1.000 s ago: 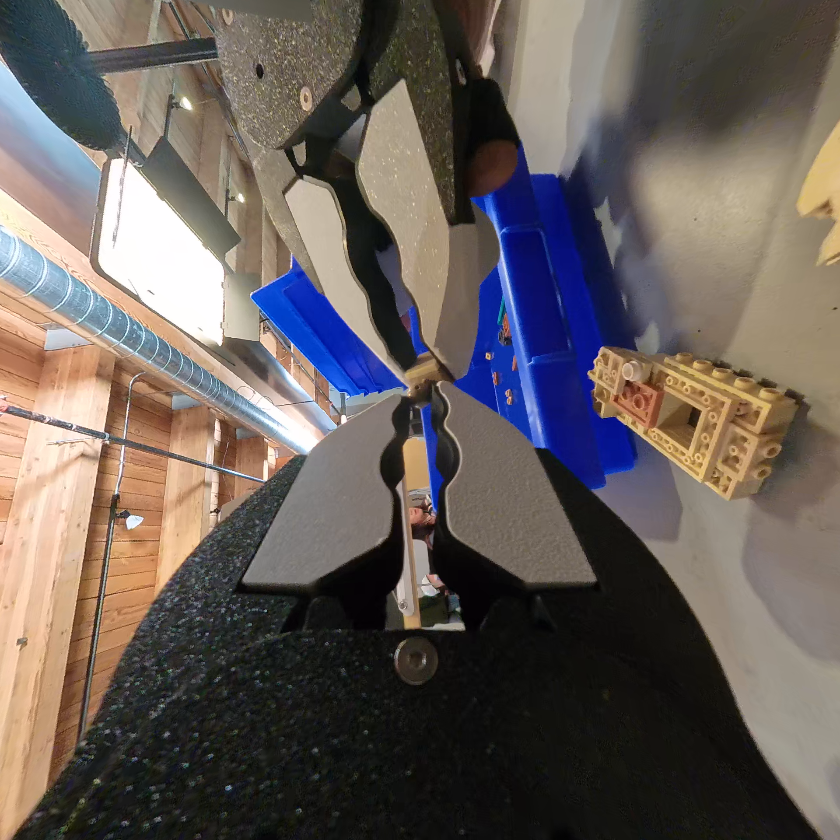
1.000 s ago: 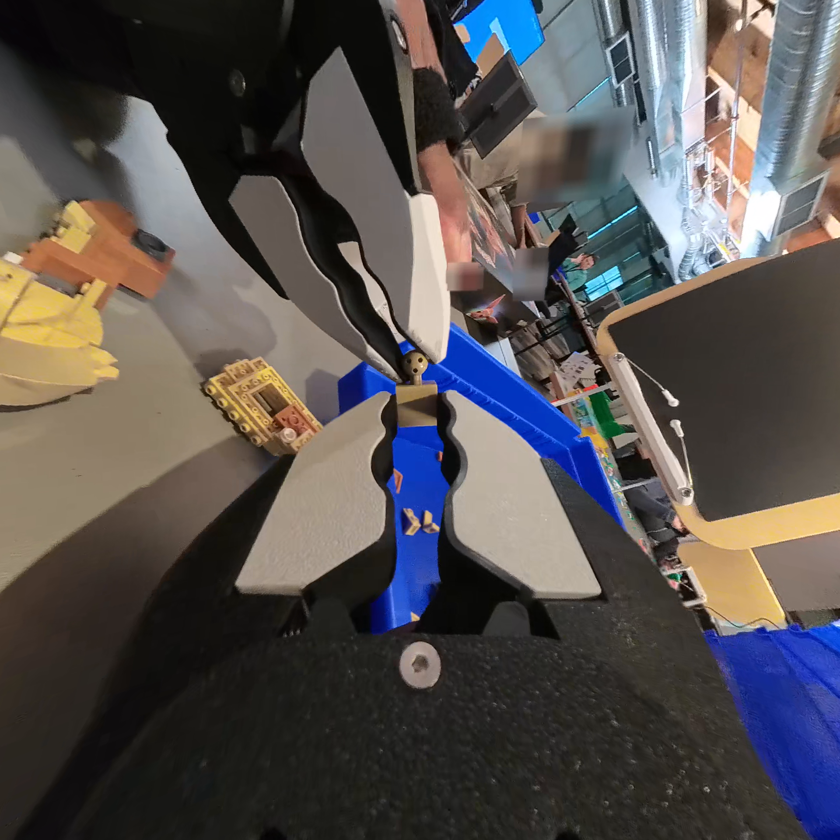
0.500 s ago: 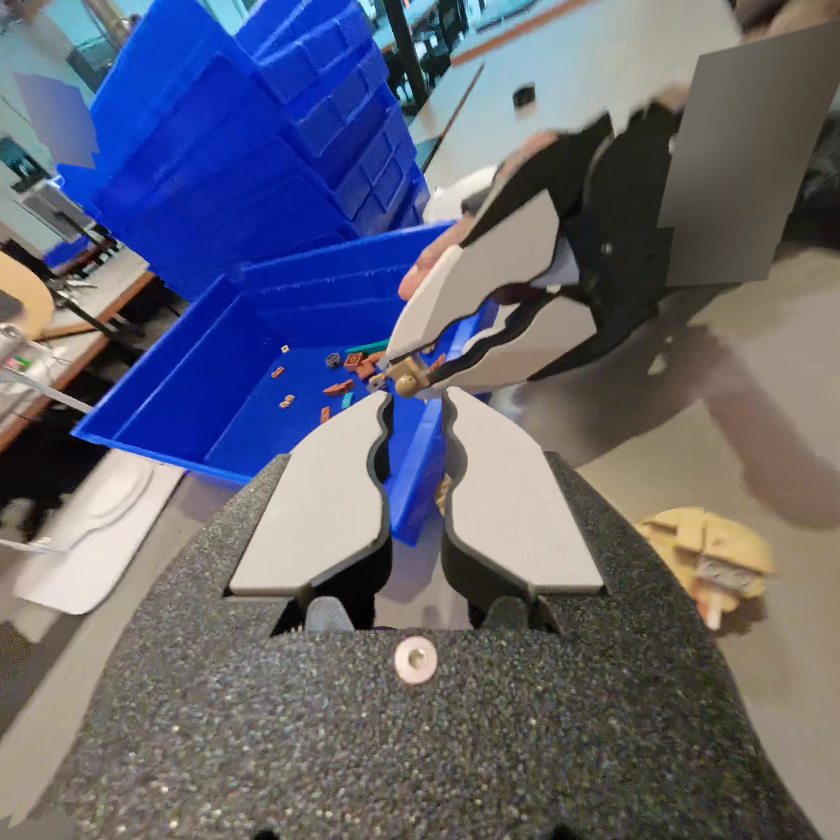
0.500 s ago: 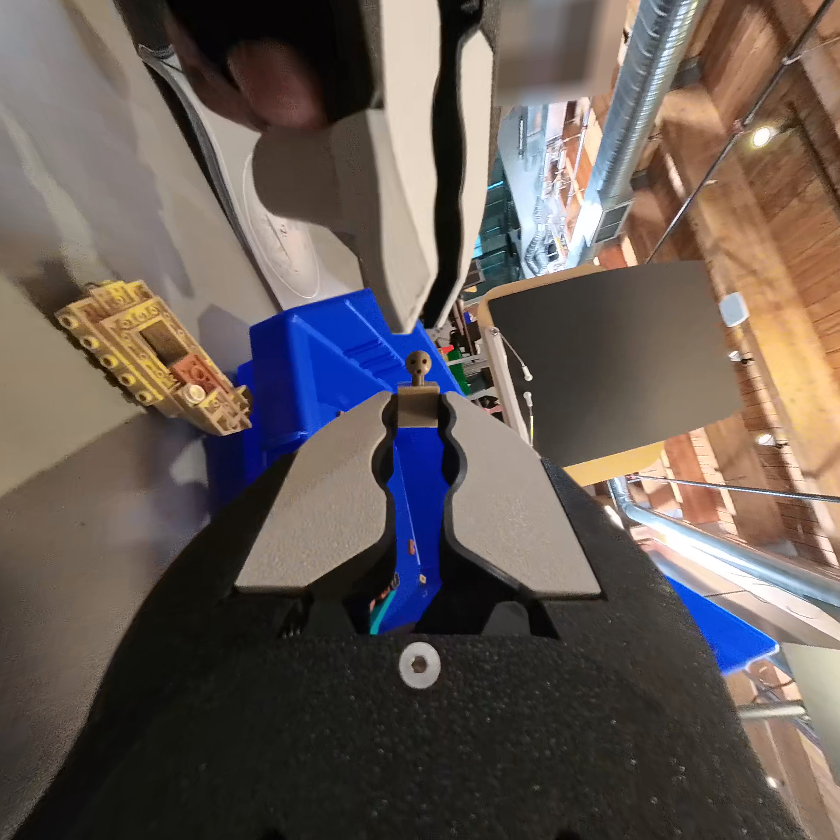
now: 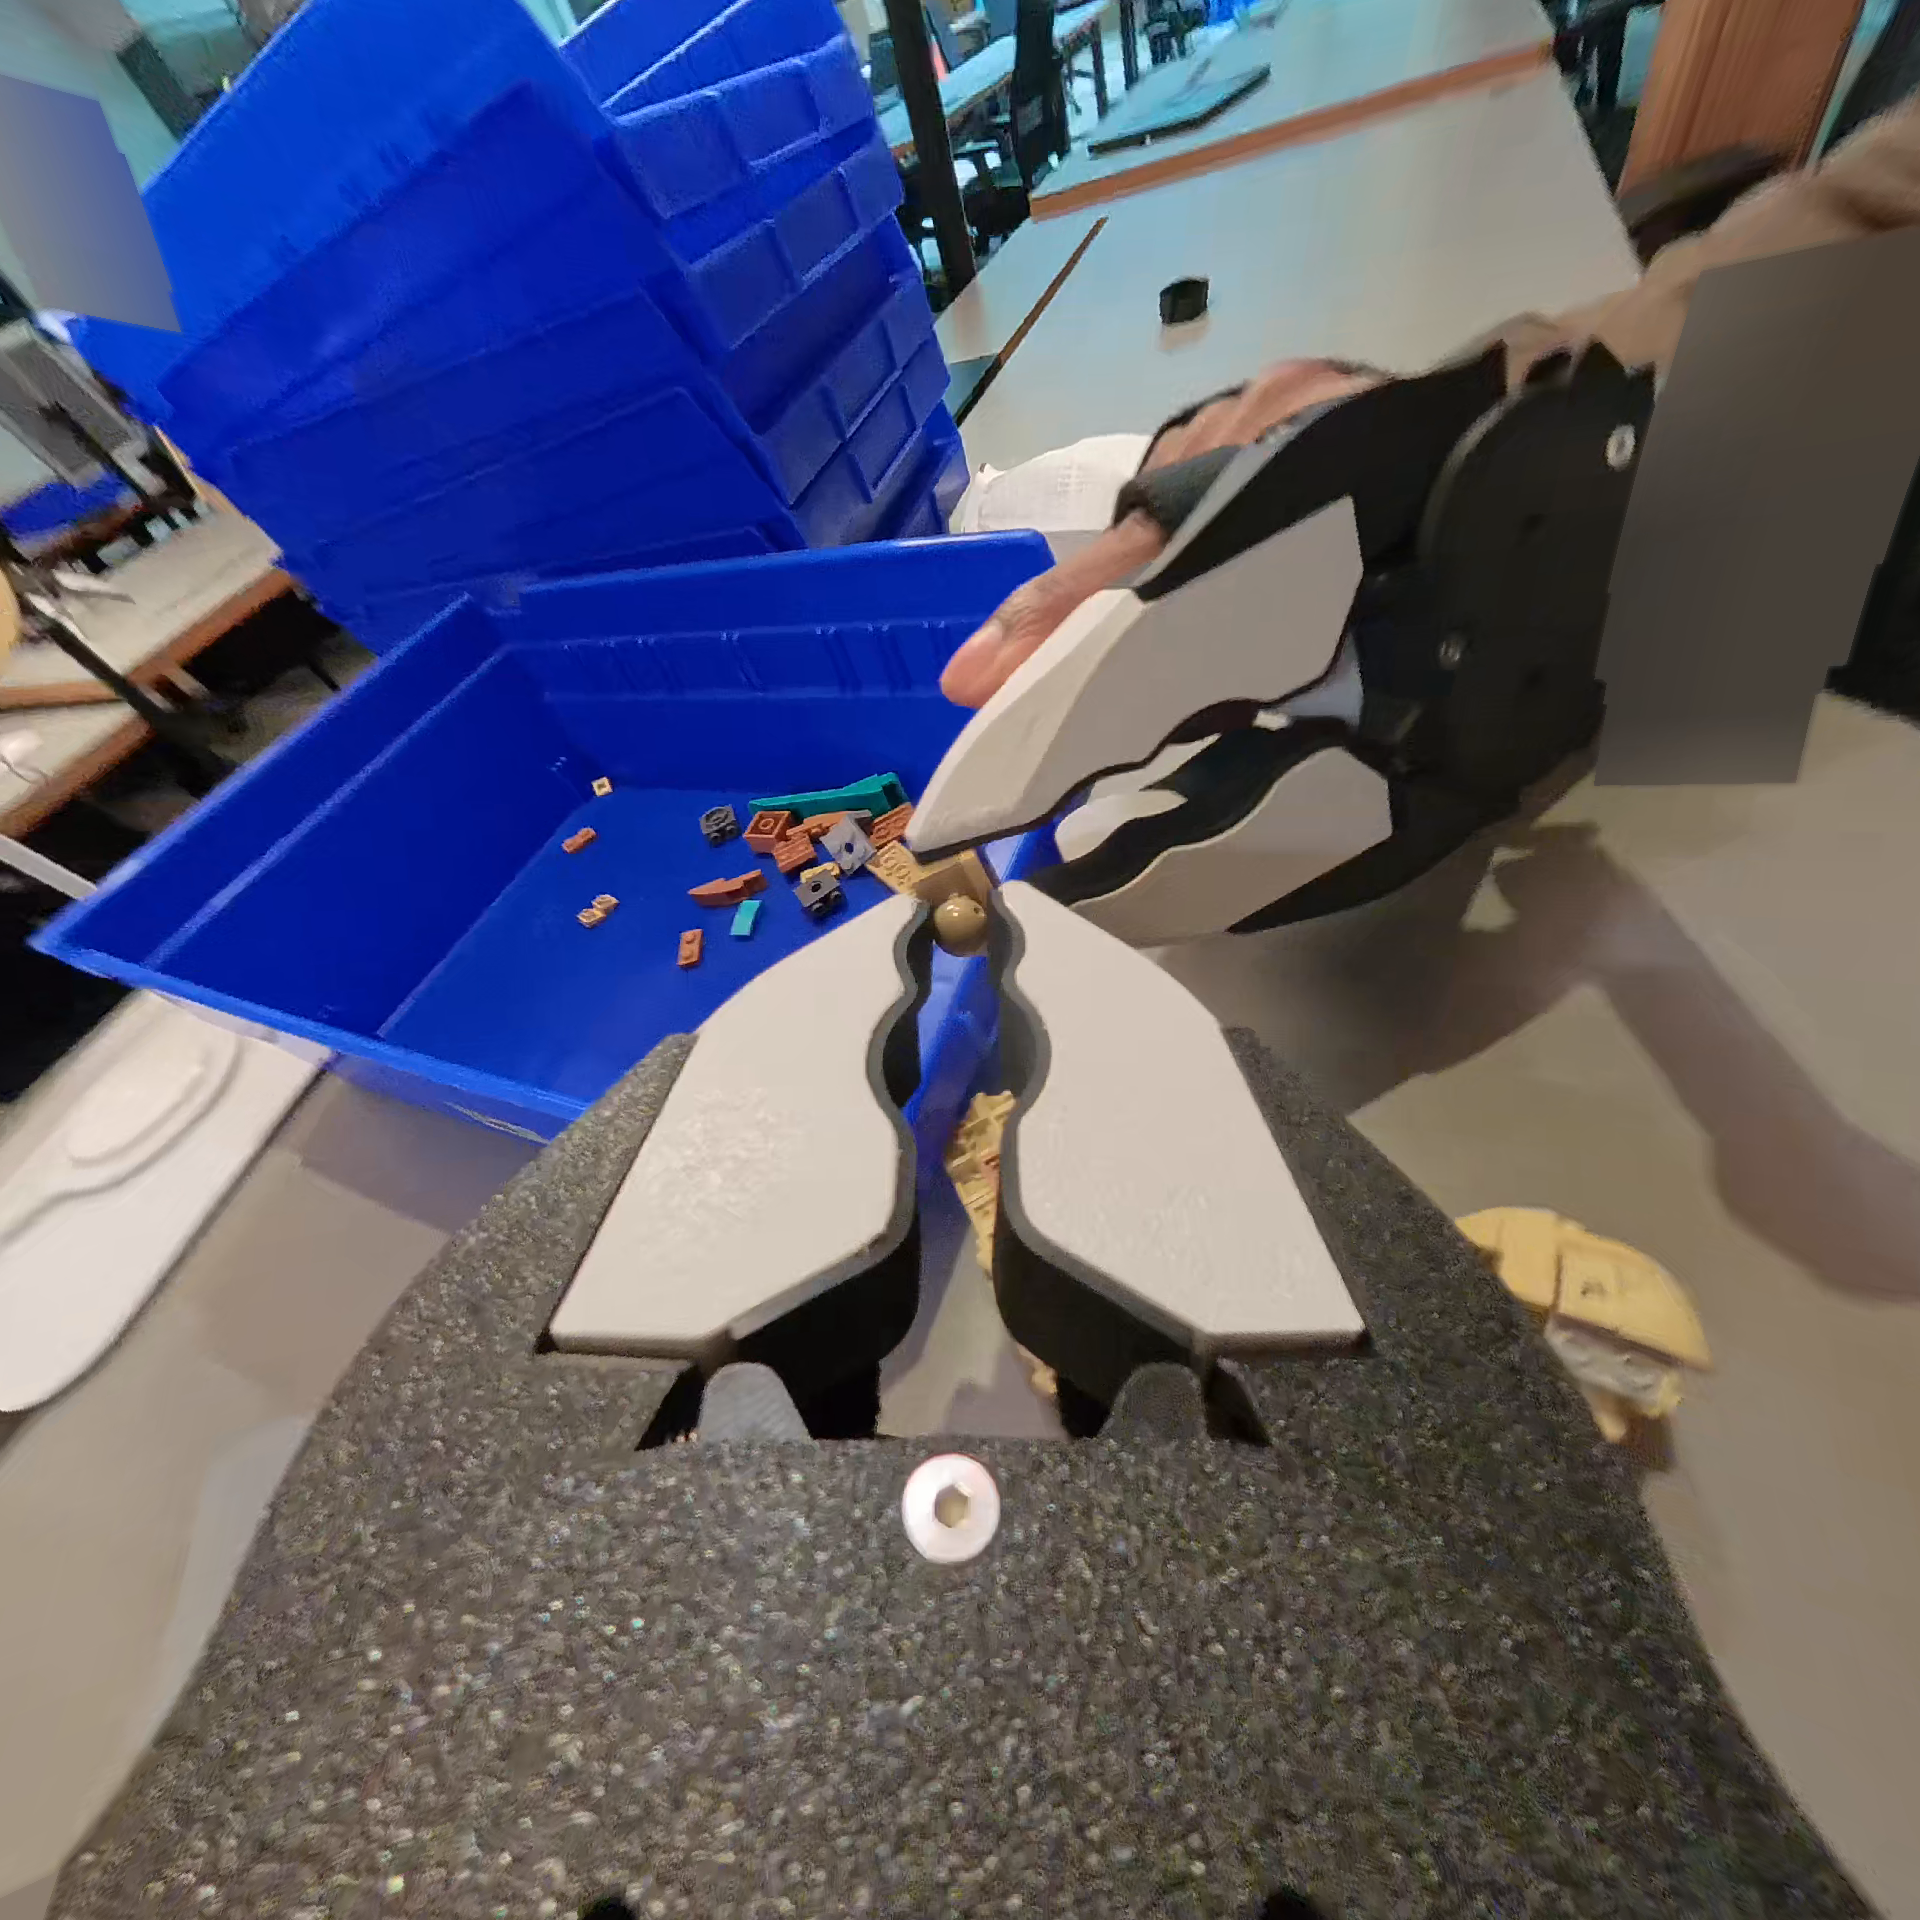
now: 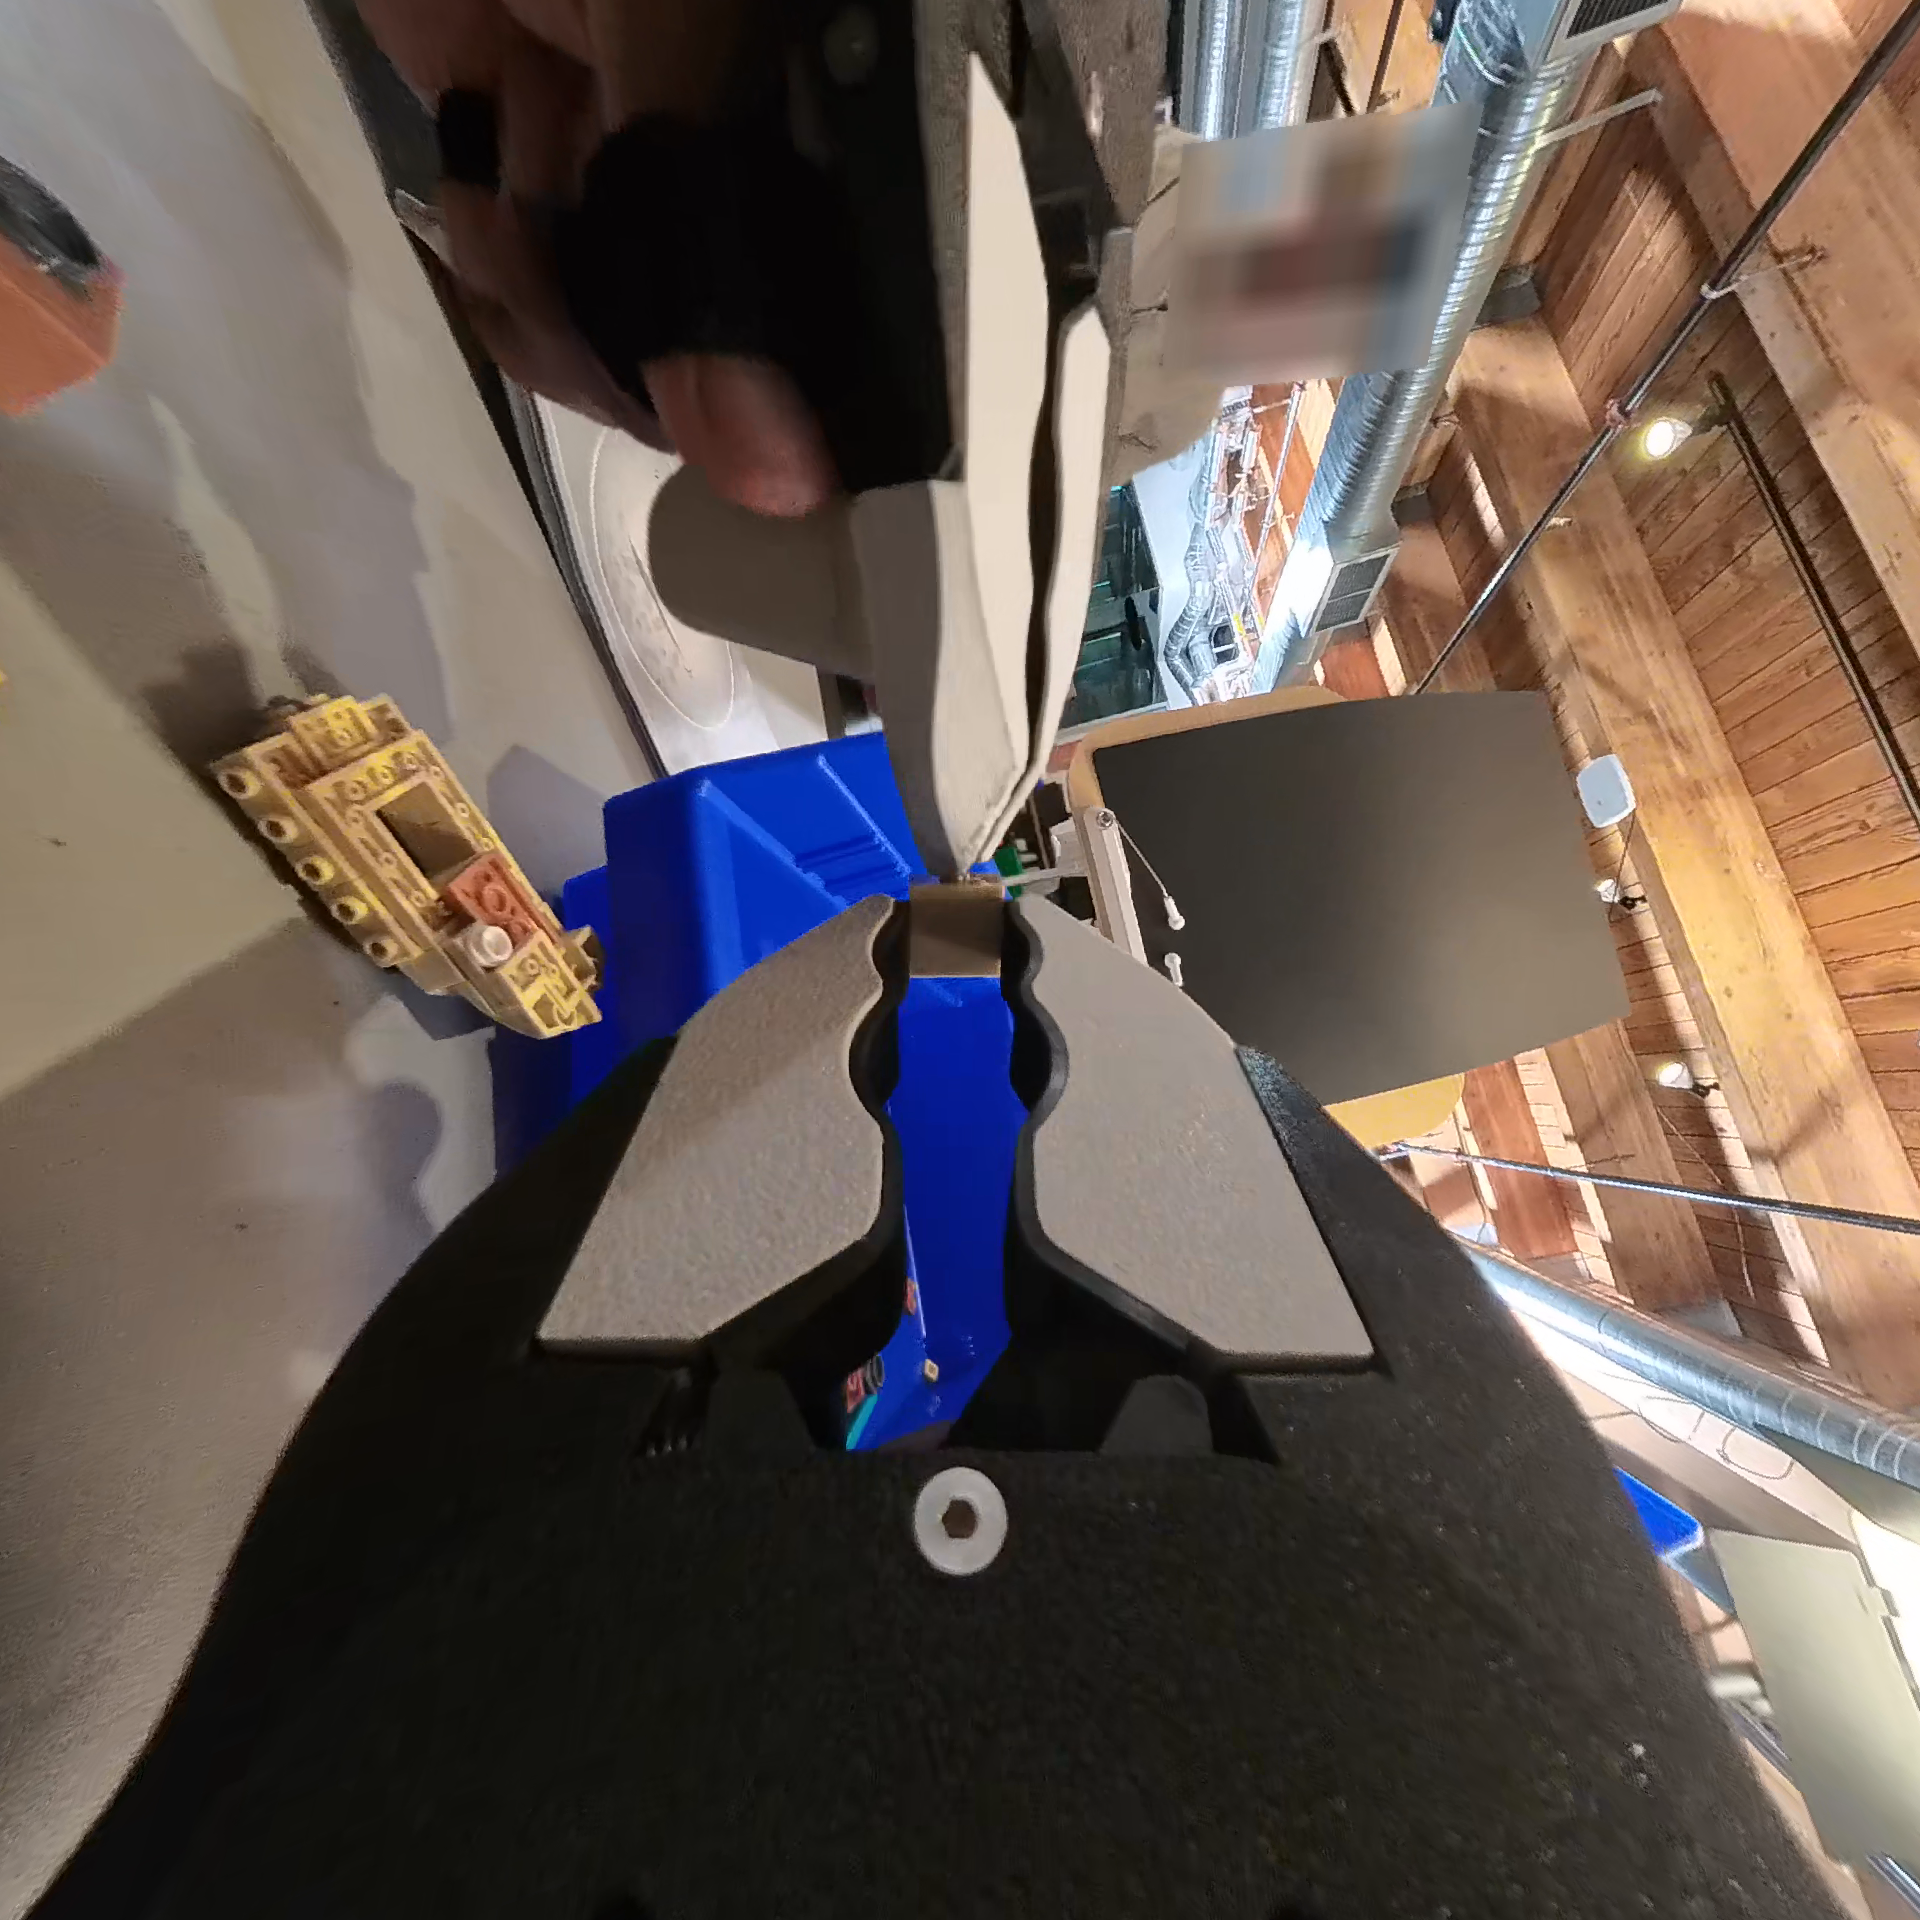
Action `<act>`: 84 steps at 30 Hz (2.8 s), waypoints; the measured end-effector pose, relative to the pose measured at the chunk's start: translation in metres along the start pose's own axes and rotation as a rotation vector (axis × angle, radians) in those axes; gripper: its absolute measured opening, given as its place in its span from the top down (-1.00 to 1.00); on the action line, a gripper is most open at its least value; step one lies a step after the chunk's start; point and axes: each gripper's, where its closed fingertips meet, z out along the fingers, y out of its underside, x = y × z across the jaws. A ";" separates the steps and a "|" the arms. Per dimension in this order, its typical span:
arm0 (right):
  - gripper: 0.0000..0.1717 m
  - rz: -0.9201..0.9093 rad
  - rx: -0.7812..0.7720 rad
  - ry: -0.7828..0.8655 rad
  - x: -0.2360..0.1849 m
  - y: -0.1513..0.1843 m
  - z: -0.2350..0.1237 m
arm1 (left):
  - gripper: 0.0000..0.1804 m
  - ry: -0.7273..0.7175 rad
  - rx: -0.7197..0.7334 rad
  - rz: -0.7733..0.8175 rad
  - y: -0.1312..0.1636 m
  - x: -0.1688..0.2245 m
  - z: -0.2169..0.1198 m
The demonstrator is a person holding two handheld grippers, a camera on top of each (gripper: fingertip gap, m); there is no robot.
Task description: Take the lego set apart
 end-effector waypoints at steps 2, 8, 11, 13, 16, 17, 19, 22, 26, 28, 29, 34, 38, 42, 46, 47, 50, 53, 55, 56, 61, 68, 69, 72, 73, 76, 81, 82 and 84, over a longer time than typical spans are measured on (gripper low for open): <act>0.81 0.013 0.009 -0.028 -0.002 -0.001 -0.001 | 0.90 -0.026 -0.020 0.133 0.002 0.001 -0.001; 0.81 0.145 0.063 -0.117 -0.004 -0.007 -0.005 | 0.91 -0.125 -0.074 0.468 0.000 0.004 -0.005; 0.81 0.185 0.083 -0.132 -0.002 -0.010 -0.007 | 0.91 -0.103 -0.047 0.447 -0.002 0.005 -0.007; 0.81 0.191 0.102 -0.125 -0.001 -0.012 -0.009 | 0.91 -0.049 -0.020 0.332 -0.003 0.006 -0.007; 0.81 0.158 0.116 -0.097 0.001 -0.014 -0.010 | 0.90 0.041 0.022 0.134 -0.004 0.006 -0.008; 0.81 0.137 0.118 -0.087 0.001 -0.014 -0.010 | 0.90 0.063 0.028 0.084 -0.004 0.007 -0.008; 0.81 0.130 0.122 -0.094 -0.001 -0.014 -0.011 | 0.90 0.081 0.025 0.074 -0.002 0.007 -0.008; 0.81 0.230 0.131 -0.162 -0.004 -0.014 -0.011 | 0.90 0.016 -0.007 0.254 0.001 0.007 -0.007; 0.81 0.424 0.173 -0.292 -0.006 -0.017 -0.014 | 0.90 -0.049 -0.018 0.469 0.000 0.010 -0.009; 0.81 0.505 0.191 -0.351 -0.007 -0.019 -0.016 | 0.91 -0.062 -0.019 0.535 0.000 0.012 -0.009; 0.81 0.537 0.198 -0.373 -0.007 -0.019 -0.017 | 0.90 -0.076 -0.023 0.572 -0.001 0.012 -0.009; 0.81 0.665 0.234 -0.474 -0.009 -0.020 -0.021 | 0.90 -0.111 -0.041 0.708 -0.001 0.015 -0.010; 0.81 0.750 0.262 -0.538 -0.011 -0.023 -0.024 | 0.90 -0.128 -0.049 0.815 0.000 0.018 -0.011; 0.81 0.834 0.294 -0.594 -0.011 -0.025 -0.026 | 0.91 -0.145 -0.053 0.893 0.000 0.019 -0.012; 0.81 0.767 0.259 -0.520 -0.011 -0.018 -0.021 | 0.90 -0.128 -0.063 0.749 0.004 0.014 -0.007; 0.81 0.695 0.232 -0.473 -0.012 -0.014 -0.019 | 0.89 -0.095 -0.054 0.625 0.006 0.013 -0.004; 0.81 0.423 0.135 -0.278 -0.011 -0.003 -0.011 | 0.89 -0.009 0.012 0.224 0.001 0.008 -0.003; 0.81 0.299 0.107 -0.138 -0.002 -0.002 -0.010 | 0.88 0.035 0.135 -0.085 -0.014 0.000 -0.008; 0.81 0.304 0.110 -0.086 0.005 -0.004 -0.010 | 0.88 0.069 0.217 -0.258 -0.024 -0.003 -0.011; 0.81 0.313 0.110 -0.066 0.008 -0.004 -0.010 | 0.88 0.078 0.248 -0.329 -0.026 -0.005 -0.011; 0.81 0.326 0.103 -0.013 0.015 -0.005 -0.011 | 0.87 0.083 0.312 -0.496 -0.026 -0.006 -0.005; 0.81 0.322 0.088 0.016 0.015 -0.008 -0.010 | 0.89 0.037 0.327 -0.504 -0.024 -0.006 0.000; 0.81 0.320 0.086 0.023 0.016 -0.008 -0.010 | 0.88 0.031 0.331 -0.508 -0.024 -0.006 0.000; 0.81 0.329 0.080 0.038 0.018 -0.008 -0.010 | 0.87 0.031 0.355 -0.549 -0.025 -0.007 0.000; 0.81 0.330 0.076 0.043 0.018 -0.008 -0.010 | 0.87 0.033 0.365 -0.569 -0.025 -0.008 0.000; 0.81 0.332 0.070 0.052 0.018 -0.008 -0.009 | 0.90 0.048 0.391 -0.621 -0.026 -0.008 -0.001; 0.80 0.308 0.043 0.086 0.019 -0.009 -0.008 | 0.92 0.000 0.399 -0.652 -0.024 -0.012 -0.003; 0.79 0.292 0.029 0.096 0.019 -0.009 -0.007 | 0.92 -0.022 0.399 -0.652 -0.023 -0.013 -0.003; 0.75 0.259 0.003 0.110 0.018 -0.009 -0.005 | 0.93 -0.048 0.393 -0.649 -0.023 -0.014 -0.004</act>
